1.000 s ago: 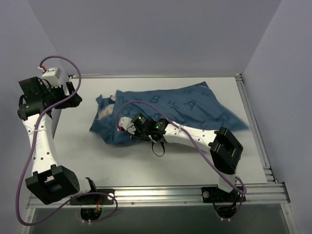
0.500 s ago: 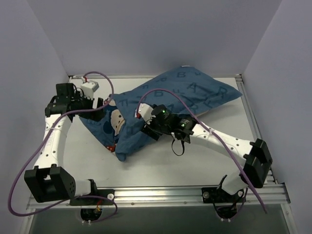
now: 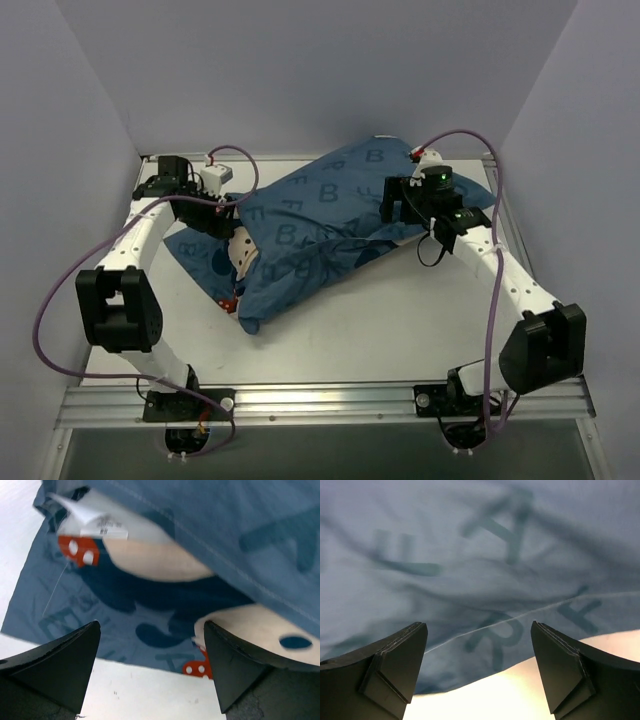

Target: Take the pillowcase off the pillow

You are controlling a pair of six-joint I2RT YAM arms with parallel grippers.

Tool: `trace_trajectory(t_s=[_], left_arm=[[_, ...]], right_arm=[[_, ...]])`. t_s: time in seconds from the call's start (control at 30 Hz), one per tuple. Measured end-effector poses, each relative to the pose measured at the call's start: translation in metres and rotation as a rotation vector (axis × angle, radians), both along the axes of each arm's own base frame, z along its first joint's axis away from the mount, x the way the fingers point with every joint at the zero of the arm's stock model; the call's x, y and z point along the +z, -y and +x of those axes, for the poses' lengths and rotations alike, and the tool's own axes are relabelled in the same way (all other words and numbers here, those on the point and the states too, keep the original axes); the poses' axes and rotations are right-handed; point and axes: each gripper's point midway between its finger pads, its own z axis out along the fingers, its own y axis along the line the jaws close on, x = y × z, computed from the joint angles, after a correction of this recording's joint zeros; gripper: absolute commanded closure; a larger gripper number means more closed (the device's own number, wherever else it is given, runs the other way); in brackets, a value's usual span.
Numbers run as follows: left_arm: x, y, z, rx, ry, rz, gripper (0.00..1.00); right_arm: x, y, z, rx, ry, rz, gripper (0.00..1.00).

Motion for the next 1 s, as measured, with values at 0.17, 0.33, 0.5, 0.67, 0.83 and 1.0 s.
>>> trace_trajectory(t_s=[0.17,0.33,0.5,0.67,0.83,1.0], left_arm=[[-0.029,0.019,0.012,-0.048,-0.063,-0.001,0.06],[-0.035,0.029,0.010,-0.083,-0.080,-0.011,0.54],[-0.036,0.038,-0.002,-0.132,-0.069,-0.017,0.98],[-0.035,0.056,-0.030,-0.217,-0.060,0.011,0.98],[-0.023,0.084,-0.075,-0.378,-0.061,0.014,0.98],[-0.023,0.097,-0.120,-0.475,-0.158,-0.053,0.98]], right_arm=[[-0.052,0.007,0.007,-0.074,-0.140,0.011,0.25],[-0.075,-0.002,0.021,-0.072,-0.193,0.032,0.73],[-0.079,-0.019,0.055,-0.037,-0.194,0.055,1.00],[-0.070,-0.038,0.094,0.026,-0.147,0.110,1.00],[-0.055,-0.088,0.129,0.182,-0.086,0.125,1.00],[-0.038,-0.173,0.154,0.371,0.007,0.212,0.88]])
